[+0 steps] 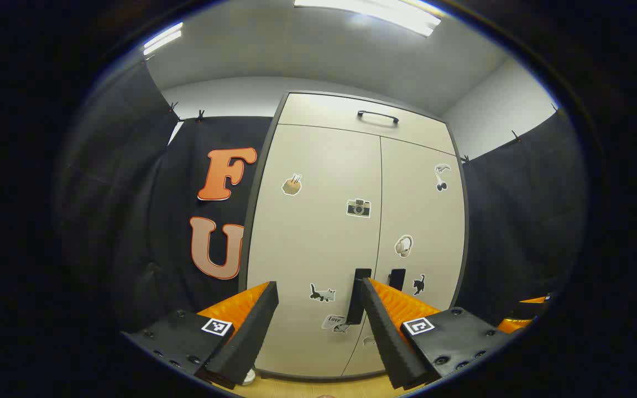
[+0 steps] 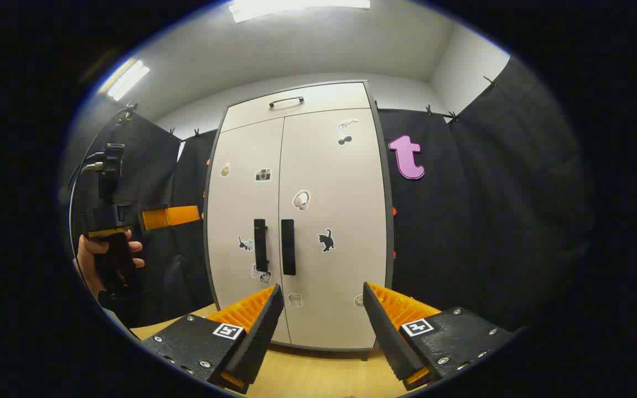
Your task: Open the right door of the double-door shoe cabinet with the right hand, and open the left door with the left hand.
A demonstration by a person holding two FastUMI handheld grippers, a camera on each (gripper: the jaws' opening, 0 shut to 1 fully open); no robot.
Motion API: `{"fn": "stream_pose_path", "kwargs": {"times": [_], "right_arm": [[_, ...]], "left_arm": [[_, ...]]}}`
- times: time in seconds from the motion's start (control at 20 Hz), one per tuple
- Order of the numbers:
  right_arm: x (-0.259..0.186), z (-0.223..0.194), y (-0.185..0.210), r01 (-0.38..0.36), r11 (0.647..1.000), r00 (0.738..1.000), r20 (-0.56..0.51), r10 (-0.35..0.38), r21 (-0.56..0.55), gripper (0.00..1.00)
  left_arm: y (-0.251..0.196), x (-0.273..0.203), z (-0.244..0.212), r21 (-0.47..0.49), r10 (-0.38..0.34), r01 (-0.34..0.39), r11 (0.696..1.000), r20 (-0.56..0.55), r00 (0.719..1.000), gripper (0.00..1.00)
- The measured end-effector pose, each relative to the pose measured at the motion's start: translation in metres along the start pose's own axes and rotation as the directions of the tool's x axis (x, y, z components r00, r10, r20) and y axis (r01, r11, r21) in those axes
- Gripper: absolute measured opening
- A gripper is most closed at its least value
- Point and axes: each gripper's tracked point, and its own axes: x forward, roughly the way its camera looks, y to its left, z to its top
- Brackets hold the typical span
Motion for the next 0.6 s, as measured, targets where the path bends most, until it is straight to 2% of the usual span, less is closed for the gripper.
{"fn": "stream_pose_path", "kwargs": {"times": [0.15, 0.25, 0.4, 0.6], "right_arm": [[-0.015, 0.012, 0.029, -0.129, 0.988, 0.992, 0.01, 0.129, 0.088, 0.88], [-0.02, 0.016, 0.022, -0.15, 0.984, 0.989, 0.015, 0.15, 0.096, 0.88], [-0.018, 0.008, -0.034, -0.044, 0.999, 0.999, -0.008, 0.044, 0.009, 0.88], [-0.019, 0.004, -0.109, 0.094, 0.991, 0.995, -0.021, -0.097, -0.099, 0.88]], "left_arm": [[-0.012, -0.013, 0.0, -0.011, 0.033, -0.033, 0.999, -0.005, 0.999, 0.96], [-0.017, -0.023, 0.001, -0.013, 0.049, -0.049, 0.999, -0.008, 0.999, 0.95], [-0.022, -0.035, 0.007, 0.027, 0.06, -0.06, 0.998, 0.001, 0.998, 0.98], [-0.023, -0.039, 0.002, 0.043, 0.057, -0.056, 0.998, -0.013, 0.998, 0.95]]}}
